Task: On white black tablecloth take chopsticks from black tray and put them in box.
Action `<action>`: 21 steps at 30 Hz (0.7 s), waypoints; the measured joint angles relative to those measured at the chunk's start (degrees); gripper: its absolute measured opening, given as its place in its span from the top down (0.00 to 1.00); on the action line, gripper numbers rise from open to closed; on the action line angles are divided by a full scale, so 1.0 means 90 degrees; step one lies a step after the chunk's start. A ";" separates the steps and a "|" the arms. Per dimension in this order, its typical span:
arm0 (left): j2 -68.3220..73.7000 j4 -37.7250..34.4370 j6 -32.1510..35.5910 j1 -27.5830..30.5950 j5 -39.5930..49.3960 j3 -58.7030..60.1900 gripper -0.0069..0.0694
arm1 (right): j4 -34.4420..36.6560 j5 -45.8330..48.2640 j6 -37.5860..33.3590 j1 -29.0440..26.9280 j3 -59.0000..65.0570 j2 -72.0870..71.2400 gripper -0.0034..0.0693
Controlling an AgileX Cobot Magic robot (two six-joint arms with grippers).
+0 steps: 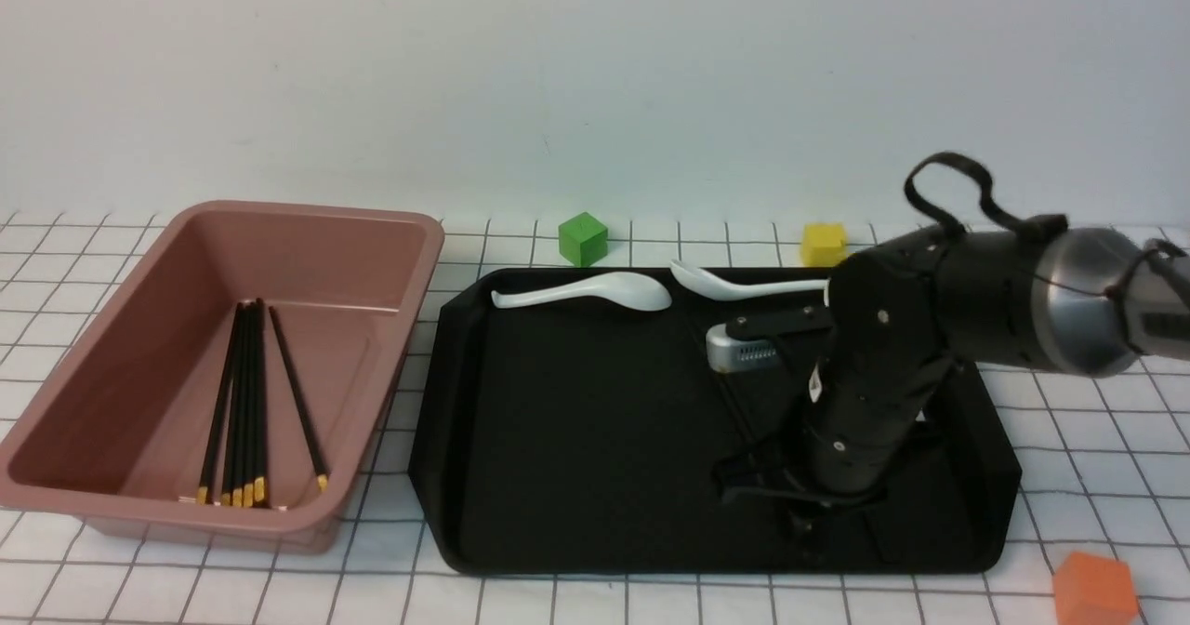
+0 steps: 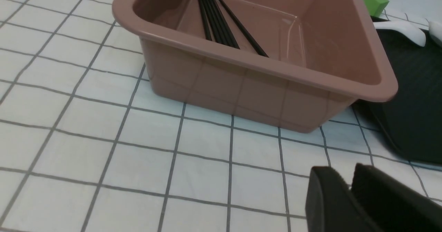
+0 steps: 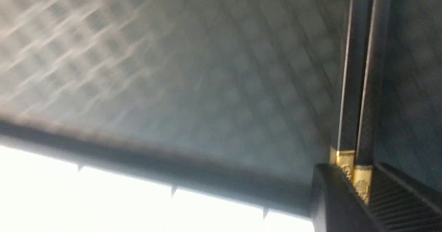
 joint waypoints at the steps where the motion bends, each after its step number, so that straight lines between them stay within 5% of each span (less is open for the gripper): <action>1: 0.0000 0.0000 0.0000 0.0000 0.0000 0.0000 0.75 | 0.0030 0.0112 0.0000 0.0000 -0.0026 -0.0147 0.76; 9: 0.0000 0.0046 0.0000 0.0000 0.0000 0.0000 0.74 | 0.1274 -0.0109 -0.0739 0.0506 -0.0845 -0.1338 0.76; 14: 0.0000 0.0046 0.0000 0.0000 0.0000 0.0000 0.74 | 0.2610 -0.0929 -0.1756 0.1474 -0.1961 -0.0642 0.76; 21: 0.0000 0.0046 0.0000 0.0000 0.0000 0.0000 0.74 | 0.3353 -0.2307 -0.1975 0.2203 -0.3266 0.1112 0.76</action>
